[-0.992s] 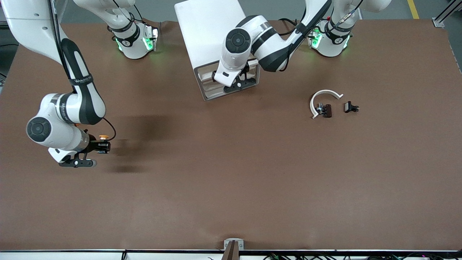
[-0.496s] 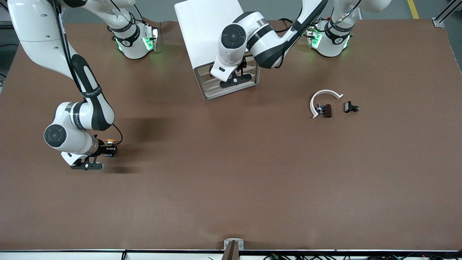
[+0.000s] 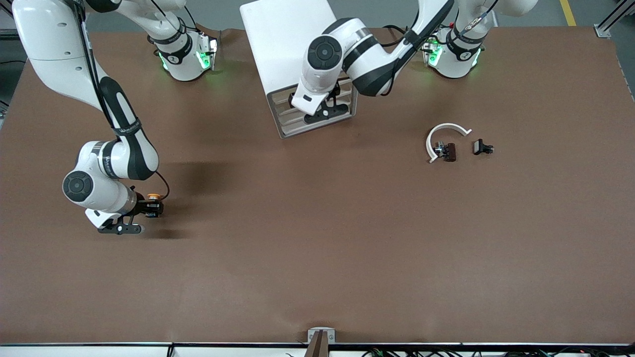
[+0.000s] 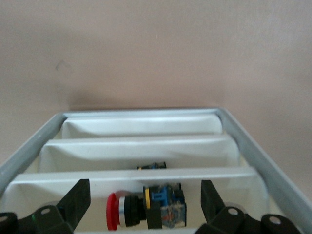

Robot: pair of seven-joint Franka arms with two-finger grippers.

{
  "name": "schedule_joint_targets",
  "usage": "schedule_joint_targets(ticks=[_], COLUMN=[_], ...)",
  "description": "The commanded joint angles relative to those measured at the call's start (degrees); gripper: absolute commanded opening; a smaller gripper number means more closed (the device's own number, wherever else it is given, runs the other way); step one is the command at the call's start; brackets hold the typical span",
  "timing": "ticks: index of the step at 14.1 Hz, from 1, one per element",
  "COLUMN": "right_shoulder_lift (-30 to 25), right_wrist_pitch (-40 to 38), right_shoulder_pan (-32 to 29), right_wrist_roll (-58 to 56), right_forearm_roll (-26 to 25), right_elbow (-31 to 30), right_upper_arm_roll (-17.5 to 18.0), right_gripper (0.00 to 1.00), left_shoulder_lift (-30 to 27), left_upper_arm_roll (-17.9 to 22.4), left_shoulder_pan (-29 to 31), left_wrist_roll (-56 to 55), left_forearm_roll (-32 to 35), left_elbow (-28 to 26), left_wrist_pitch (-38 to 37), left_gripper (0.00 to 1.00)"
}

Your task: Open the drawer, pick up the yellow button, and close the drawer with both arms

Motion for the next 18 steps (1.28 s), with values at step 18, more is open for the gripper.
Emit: schedule_joint_targets(ticks=[18], right_shoulder_lift=[-26.34], right_wrist_pitch=[-33.12], right_shoulder_pan=[2.01], right_wrist_roll=[1.0], right_forearm_roll=[-0.66], right_elbow=[5.42], right_upper_arm_roll=[1.68], right_gripper=[1.0], left_shoulder_lift=[-10.8], left_upper_arm_roll=[-1.08], left_shoulder_pan=[40.76], left_wrist_roll=[35.99], left_forearm_roll=[10.56], left_elbow=[7.69], left_wrist_pitch=[-17.58], left_gripper=[1.0])
